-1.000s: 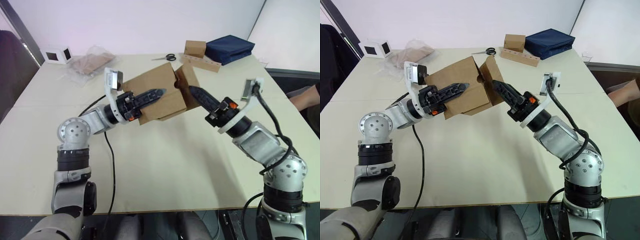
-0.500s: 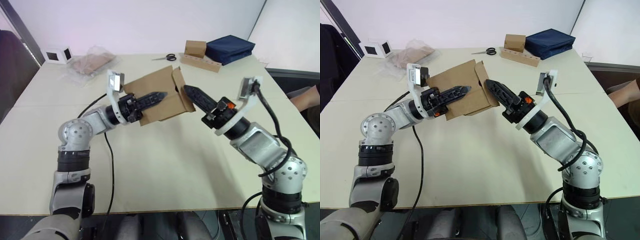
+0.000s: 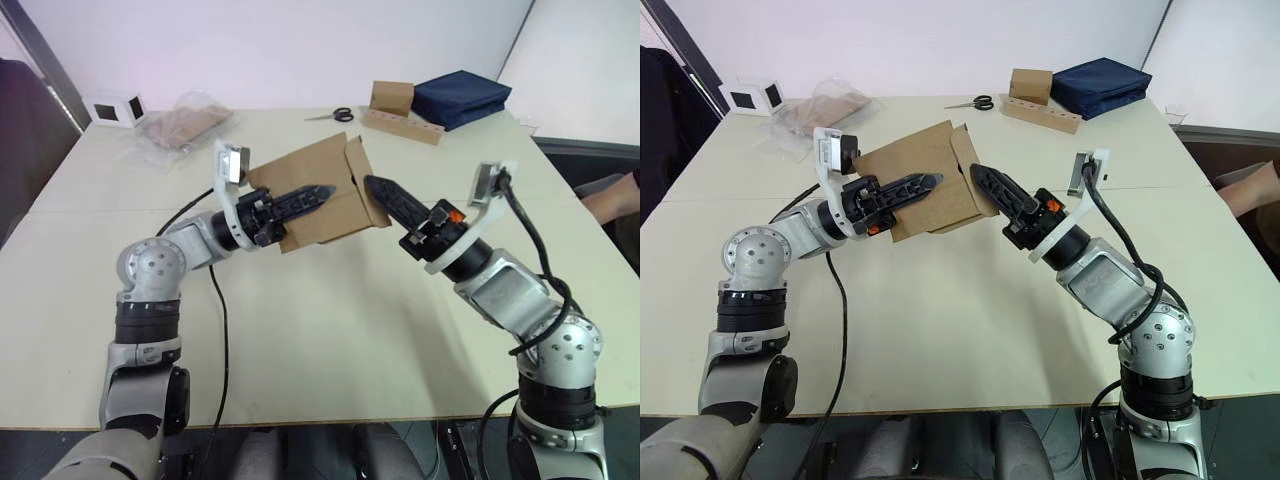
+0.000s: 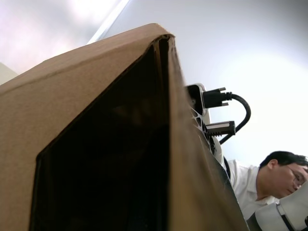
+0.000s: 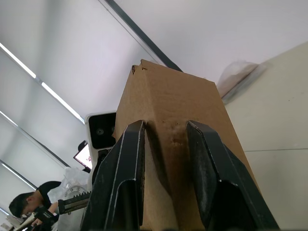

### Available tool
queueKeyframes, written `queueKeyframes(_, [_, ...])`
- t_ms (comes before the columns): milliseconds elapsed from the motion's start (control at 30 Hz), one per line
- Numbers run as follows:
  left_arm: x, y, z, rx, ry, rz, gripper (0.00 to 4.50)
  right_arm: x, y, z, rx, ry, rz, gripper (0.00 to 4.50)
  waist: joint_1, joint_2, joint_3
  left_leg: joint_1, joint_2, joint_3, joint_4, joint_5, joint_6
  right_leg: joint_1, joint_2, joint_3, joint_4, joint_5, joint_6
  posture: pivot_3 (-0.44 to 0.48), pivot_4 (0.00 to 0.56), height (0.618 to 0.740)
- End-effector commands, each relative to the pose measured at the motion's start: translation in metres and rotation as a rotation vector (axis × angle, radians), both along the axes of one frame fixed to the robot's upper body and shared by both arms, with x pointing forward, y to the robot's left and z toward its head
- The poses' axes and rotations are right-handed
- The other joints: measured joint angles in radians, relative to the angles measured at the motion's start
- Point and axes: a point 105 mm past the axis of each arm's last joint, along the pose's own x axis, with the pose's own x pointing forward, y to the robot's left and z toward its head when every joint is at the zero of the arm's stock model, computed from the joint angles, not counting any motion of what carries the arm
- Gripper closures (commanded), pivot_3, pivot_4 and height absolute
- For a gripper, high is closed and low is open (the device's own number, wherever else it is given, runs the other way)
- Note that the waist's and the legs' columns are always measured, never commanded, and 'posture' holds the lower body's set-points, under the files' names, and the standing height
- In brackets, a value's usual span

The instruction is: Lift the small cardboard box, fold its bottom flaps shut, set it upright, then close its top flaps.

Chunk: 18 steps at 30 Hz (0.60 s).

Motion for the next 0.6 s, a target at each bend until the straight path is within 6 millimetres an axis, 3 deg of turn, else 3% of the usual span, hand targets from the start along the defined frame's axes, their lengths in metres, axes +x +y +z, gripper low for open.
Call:
queueKeyframes(33, [-0.009, 0.002, 0.012, -0.041, -0.045, -0.033, 4.50, -0.001, -0.005, 0.010, 0.020, -0.042, -0.015, 3.16, 0.000, 0.000, 0.000, 0.000, 0.000, 0.000, 0.000, 0.000, 0.000, 0.000, 0.000, 0.000, 0.000, 0.000, 0.000, 0.000, 0.150, 0.740])
queueKeyframes(600, [-0.015, -0.002, 0.010, -0.037, -0.048, -0.059, 4.50, 0.001, 0.004, 0.025, 0.038, -0.068, 0.004, 3.16, 0.000, 0.000, 0.000, 0.000, 0.000, 0.000, 0.000, 0.000, 0.000, 0.000, 0.000, 0.000, 0.000, 0.000, 0.000, 0.000, 0.150, 0.740])
